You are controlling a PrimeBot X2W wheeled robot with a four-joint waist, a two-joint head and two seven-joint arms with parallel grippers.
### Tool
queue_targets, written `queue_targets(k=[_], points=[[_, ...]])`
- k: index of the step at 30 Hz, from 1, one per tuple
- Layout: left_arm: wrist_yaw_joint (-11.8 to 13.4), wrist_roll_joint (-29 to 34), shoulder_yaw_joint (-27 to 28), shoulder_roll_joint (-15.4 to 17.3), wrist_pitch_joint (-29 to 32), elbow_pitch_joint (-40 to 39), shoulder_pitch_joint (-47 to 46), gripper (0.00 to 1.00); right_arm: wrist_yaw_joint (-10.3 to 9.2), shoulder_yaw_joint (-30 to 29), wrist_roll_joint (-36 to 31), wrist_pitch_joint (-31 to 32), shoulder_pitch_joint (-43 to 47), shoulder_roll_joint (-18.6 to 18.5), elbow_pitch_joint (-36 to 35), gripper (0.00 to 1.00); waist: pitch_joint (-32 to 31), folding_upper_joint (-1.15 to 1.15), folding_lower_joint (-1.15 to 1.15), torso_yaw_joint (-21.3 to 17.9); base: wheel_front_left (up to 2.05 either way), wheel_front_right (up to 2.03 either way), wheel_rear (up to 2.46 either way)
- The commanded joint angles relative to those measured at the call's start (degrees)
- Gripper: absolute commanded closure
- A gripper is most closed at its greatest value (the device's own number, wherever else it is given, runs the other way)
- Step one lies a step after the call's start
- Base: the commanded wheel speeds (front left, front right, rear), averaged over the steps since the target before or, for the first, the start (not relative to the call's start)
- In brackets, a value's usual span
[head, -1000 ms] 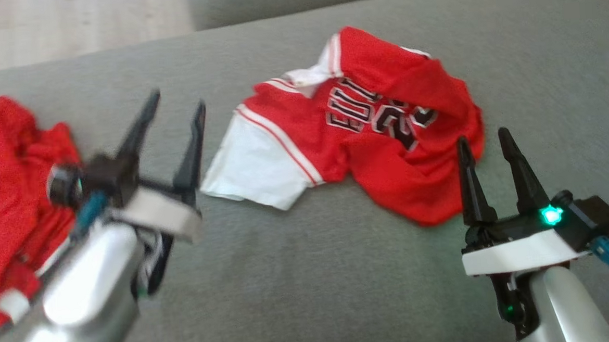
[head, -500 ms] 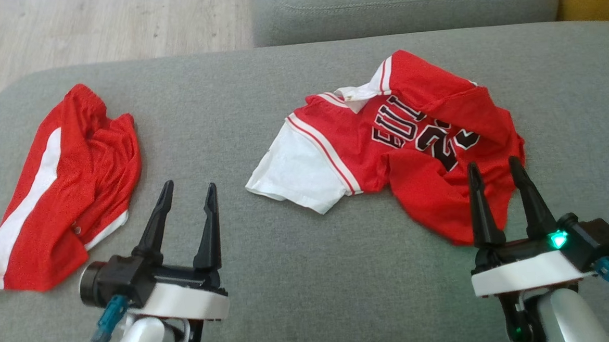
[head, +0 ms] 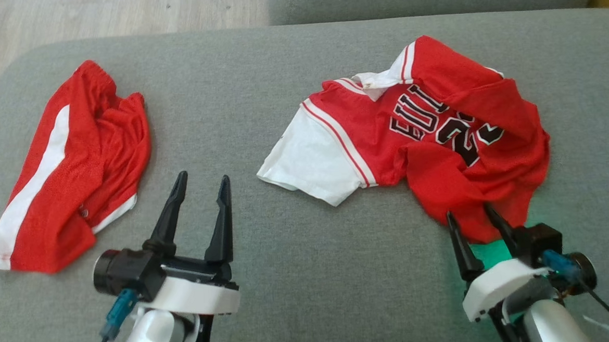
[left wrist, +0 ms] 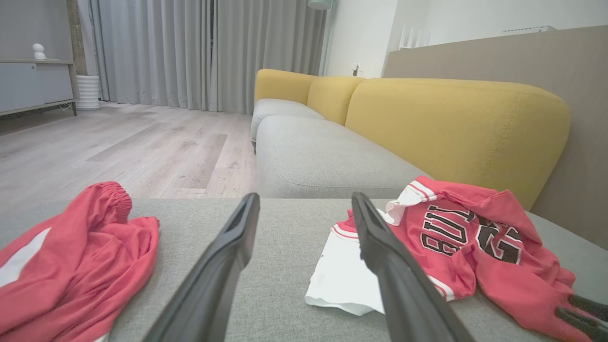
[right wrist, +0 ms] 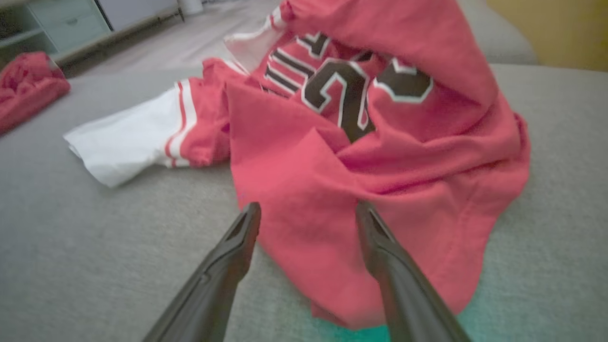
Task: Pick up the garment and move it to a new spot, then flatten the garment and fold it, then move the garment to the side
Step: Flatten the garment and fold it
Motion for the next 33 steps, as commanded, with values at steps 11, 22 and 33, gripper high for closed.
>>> queue_targets(k=[11, 22, 33], points=[[-3.6, 3.3, 6.5, -3.0, -0.5, 0.2, -1.9, 0.00, -0.04, -0.3, -4.8, 5.0, -5.2, -0.3, 6.8, 0.20, 1.3, 0.00, 0.00, 1.0, 0.00, 0.00, 0.00], [-5.2, 5.0, 9.7, -4.5, -0.5, 0.9, -1.0, 0.00, -0.04, -6.3, -7.6, 3.7, -4.4, -0.3, 4.9, 1.00, -0.8, 0.00, 0.00, -2.8, 0.00, 0.00, 0.00], [-6.3, 5.9, 11.4, -6.2, -0.5, 1.4, 0.9, 0.00, -0.04, -22.6, -15.6, 6.5, -1.1, -0.3, -5.2, 0.43, -4.7, 0.00, 0.00, -6.3, 0.00, 0.00, 0.00]])
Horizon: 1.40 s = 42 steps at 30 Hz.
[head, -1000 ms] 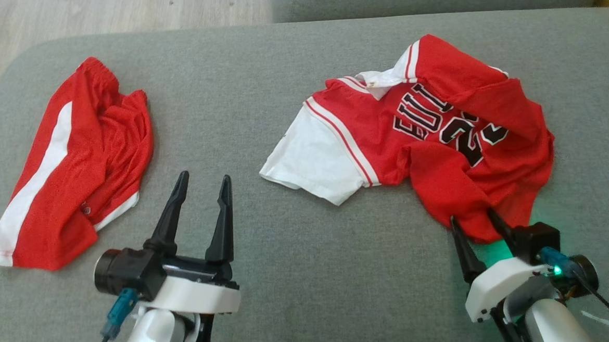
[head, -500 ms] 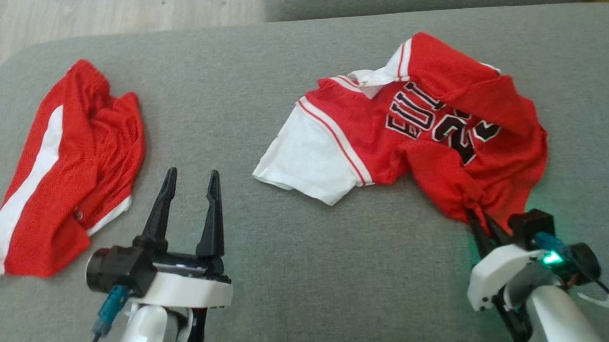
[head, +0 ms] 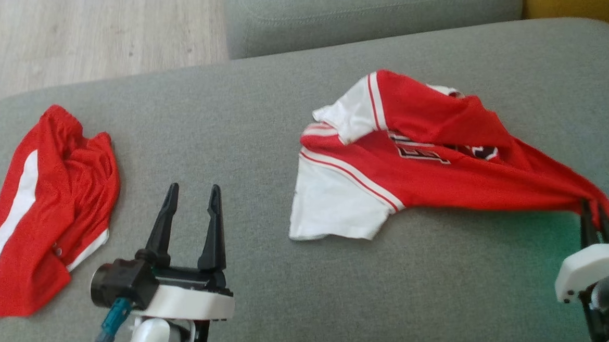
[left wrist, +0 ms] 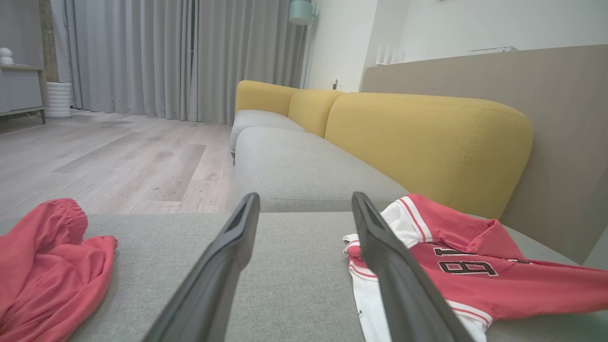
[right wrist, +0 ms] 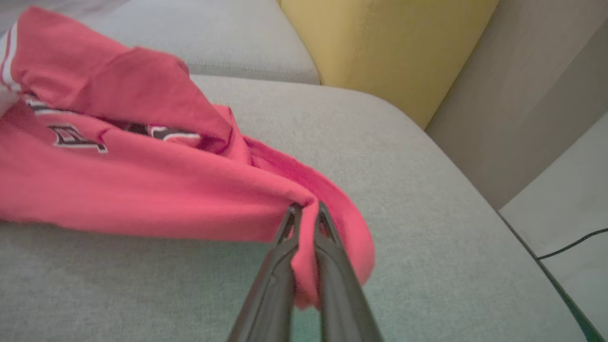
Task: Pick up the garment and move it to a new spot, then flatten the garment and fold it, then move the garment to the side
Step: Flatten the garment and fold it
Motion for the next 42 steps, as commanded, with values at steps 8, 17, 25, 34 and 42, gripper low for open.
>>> queue_targets(k=[8, 17, 25, 34, 42], points=[[-0.8, 0.7, 2.9, -0.5, -0.5, -1.4, -0.2, 0.00, -0.04, 11.4, 9.1, -7.9, -0.5, -0.4, -6.7, 0.00, -2.0, 0.00, 0.00, 0.6, 0.00, 0.00, 0.00], [-1.3, 1.4, 2.8, -0.9, -0.5, -1.5, 0.8, 0.00, -0.04, 27.7, 16.1, -13.0, 3.6, -0.4, -8.4, 0.00, -2.9, 0.00, 0.00, 3.3, 0.00, 0.00, 0.00], [-1.5, 1.2, 2.4, -1.1, -0.5, -1.4, 0.9, 0.00, -0.04, 33.5, 15.7, -11.2, 0.6, -0.4, -6.7, 0.00, -1.8, 0.00, 0.00, 6.7, 0.00, 0.00, 0.00], [-1.7, 0.6, 0.7, -1.3, -0.5, -0.5, -1.2, 0.00, -0.04, 45.2, 13.6, -2.1, -9.6, -0.4, 5.9, 0.00, 1.9, 0.00, 0.00, 11.9, 0.00, 0.00, 0.00], [-1.8, -0.4, 0.3, -1.3, -0.5, 0.0, -2.4, 0.00, -0.04, 47.4, 14.0, 1.9, -16.0, -0.4, 18.4, 0.00, 3.6, 0.00, 0.00, 15.6, 0.00, 0.00, 0.00]])
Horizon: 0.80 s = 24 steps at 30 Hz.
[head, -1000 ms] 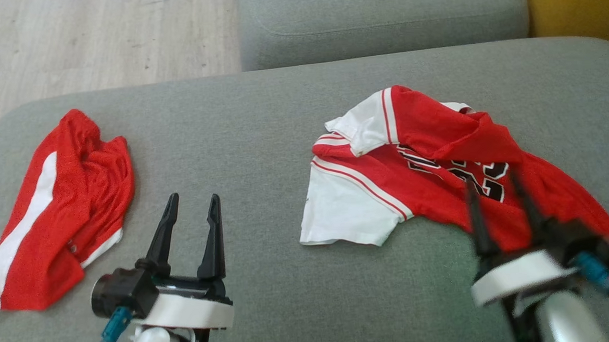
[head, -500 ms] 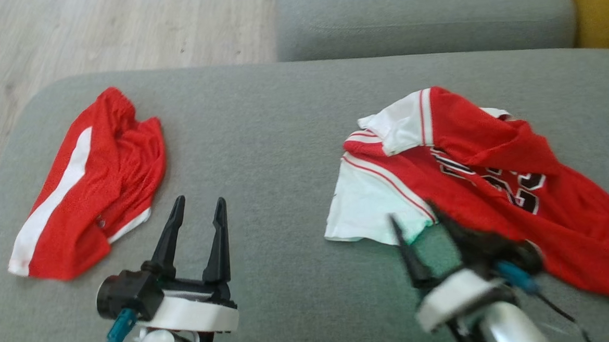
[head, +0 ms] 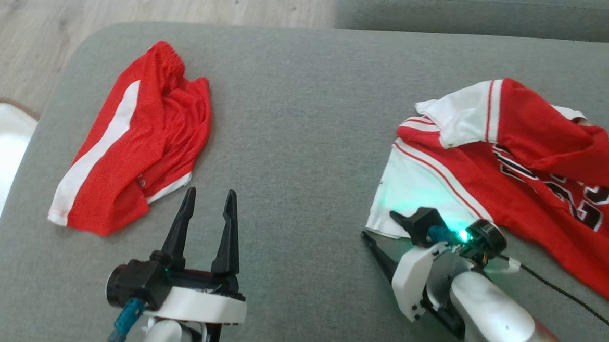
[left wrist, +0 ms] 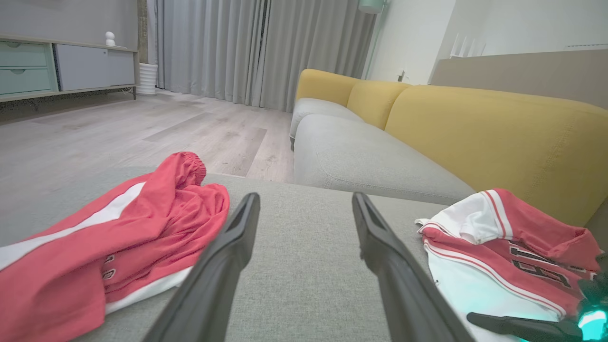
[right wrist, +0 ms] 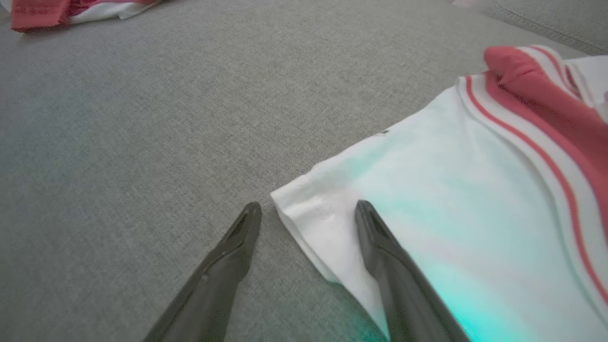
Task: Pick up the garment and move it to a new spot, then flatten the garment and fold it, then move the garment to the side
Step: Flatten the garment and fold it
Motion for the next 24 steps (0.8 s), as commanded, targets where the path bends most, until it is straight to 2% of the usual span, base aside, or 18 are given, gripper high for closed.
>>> queue_targets(k=[1, 3, 4, 5, 9, 12, 20, 24], points=[[-0.1, -0.5, 1.4, 0.0, -0.5, -1.7, -2.5, 0.00, -0.04, 1.0, 0.2, -0.2, -2.3, 0.2, -0.4, 0.00, 0.5, 0.00, -0.01, 0.8, 0.00, 0.00, 0.00], [0.0, -0.8, 1.3, 0.0, -0.5, -1.7, -2.7, 0.00, -0.04, 1.0, 0.6, 0.0, -3.4, 0.2, 1.9, 0.00, 0.8, 0.00, -0.01, 1.2, 0.00, 0.00, 0.00], [0.1, -0.9, 1.2, 0.0, -0.5, -1.7, -2.8, 0.00, -0.04, 1.2, 0.8, 0.2, -3.9, 0.2, 3.0, 0.54, 0.8, 0.00, -0.01, 1.4, 0.00, 0.00, 0.00], [0.2, -1.0, 1.2, 0.0, -0.5, -1.7, -2.8, 0.00, -0.04, 1.3, 1.2, 0.1, -4.3, 0.2, 3.8, 1.00, 0.9, 0.00, -0.01, 1.5, 0.00, 0.00, 0.00], [0.5, -1.3, 0.8, -0.1, -0.5, -1.8, -3.0, 0.00, -0.04, 2.0, 3.6, -1.6, -6.0, 0.2, 5.3, 1.00, 1.1, 0.00, -0.01, 1.7, 0.00, 0.00, 0.00], [0.6, -1.3, 0.8, -0.1, -0.5, -1.8, -3.0, 0.00, -0.04, 5.4, 8.0, -4.3, -6.9, 0.2, 3.3, 1.00, 1.0, 0.00, -0.01, 1.5, 0.00, 0.00, 0.00], [0.8, -0.9, 1.1, -0.1, -0.5, -1.6, -3.1, 0.00, -0.04, 23.1, 20.8, -9.6, -9.5, 0.2, -7.2, 1.00, -0.1, 0.00, -0.01, 0.6, 0.00, 0.00, 0.00], [0.9, -0.7, 1.2, -0.1, -0.5, -1.4, -2.7, 0.00, -0.04, 30.2, 24.8, -9.4, -10.5, 0.2, -8.9, 1.00, -1.0, 0.00, -0.01, 0.0, 0.00, 0.00, 0.00]])
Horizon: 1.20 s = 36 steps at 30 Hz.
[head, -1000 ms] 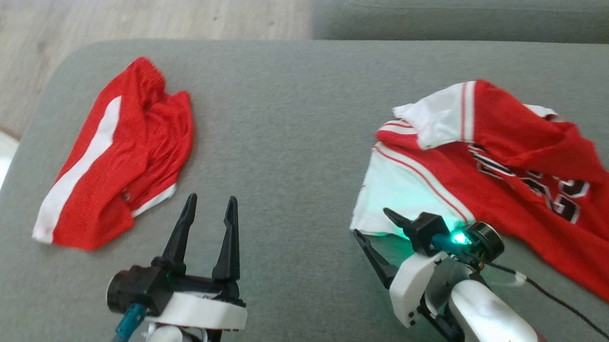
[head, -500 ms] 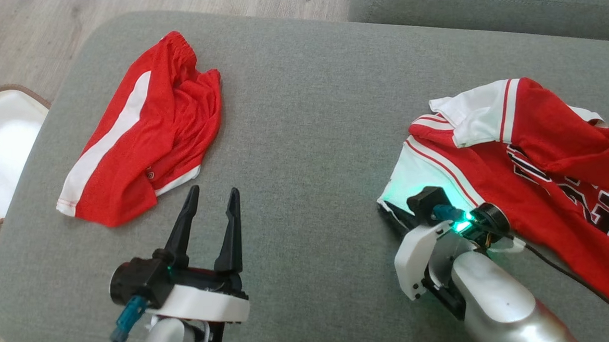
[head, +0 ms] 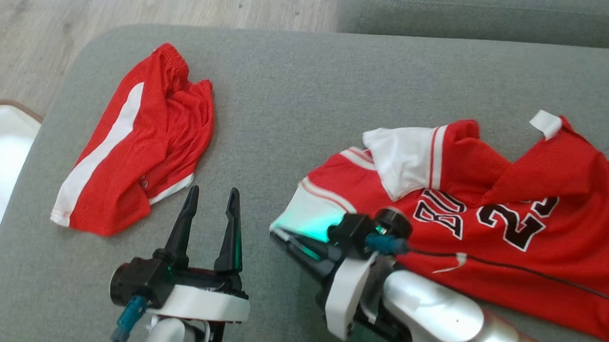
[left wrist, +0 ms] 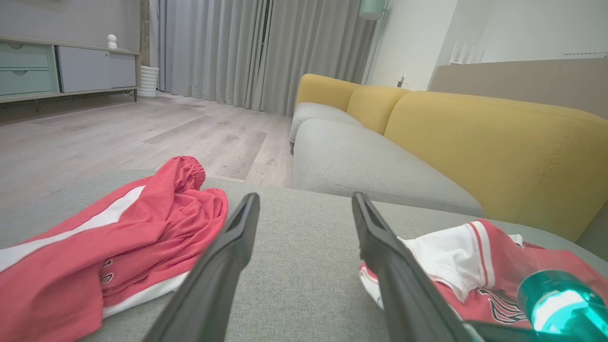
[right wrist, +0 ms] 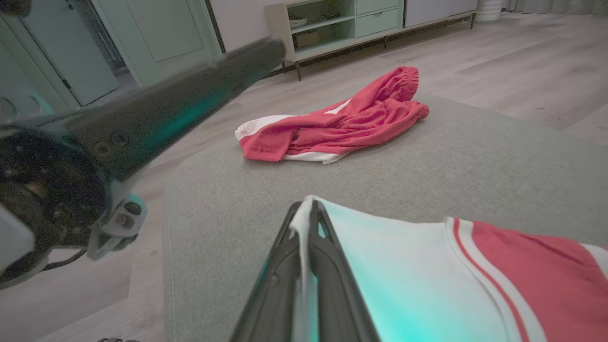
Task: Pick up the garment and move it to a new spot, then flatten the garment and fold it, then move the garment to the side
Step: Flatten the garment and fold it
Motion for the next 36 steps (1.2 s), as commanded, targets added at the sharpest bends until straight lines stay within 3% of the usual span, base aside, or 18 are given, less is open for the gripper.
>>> queue_targets(k=[1, 2, 8, 15, 24, 30, 36], points=[[0.4, 0.2, 2.2, 0.0, -0.5, -1.5, -2.1, 0.00, -0.04, 2.7, 1.2, 0.0, -1.7, 1.1, -1.0, 0.11, -0.6, 0.00, 0.00, -0.5, 0.00, 0.00, 0.00], [0.4, 0.2, 2.3, 0.0, -0.5, -1.5, -2.0, 0.00, -0.04, 3.7, 1.5, 0.2, -1.9, 1.1, -0.4, 0.00, -0.8, 0.00, 0.00, -0.7, 0.00, 0.00, 0.00], [0.5, 0.0, 3.1, 0.0, -0.5, -1.8, -1.3, 0.00, -0.04, 4.1, 2.6, -1.2, -2.9, 1.1, 2.3, 0.00, -1.3, 0.00, 0.00, -2.6, 0.00, 0.00, 0.00], [0.5, 0.2, 4.1, 0.0, -0.5, -2.7, -1.1, 0.00, -0.04, -1.8, 0.6, -3.9, -3.3, 0.6, 5.1, 0.00, -2.3, 0.00, 0.00, -6.3, 0.00, 0.00, 0.00], [0.5, 0.2, 4.1, 0.0, -0.5, -4.3, -0.4, 0.00, -0.04, -19.9, -7.0, -7.1, 1.1, -2.0, 2.3, 0.00, -3.6, 0.00, 0.00, -10.4, 0.00, 0.00, 0.00], [0.3, 0.2, 3.7, 0.0, -0.5, -5.1, 0.4, 0.00, -0.04, -34.1, -15.8, -7.6, 9.7, -1.0, -4.4, 0.00, -4.2, 0.00, 0.00, -11.8, 0.00, 0.00, 0.00], [0.1, 0.3, 2.9, 0.0, -0.5, -5.4, 1.3, 0.00, -0.04, -39.9, -20.8, -7.6, 17.6, 0.6, -10.9, 0.00, -4.2, 0.00, 0.00, -12.3, 0.00, 0.00, 0.00]])
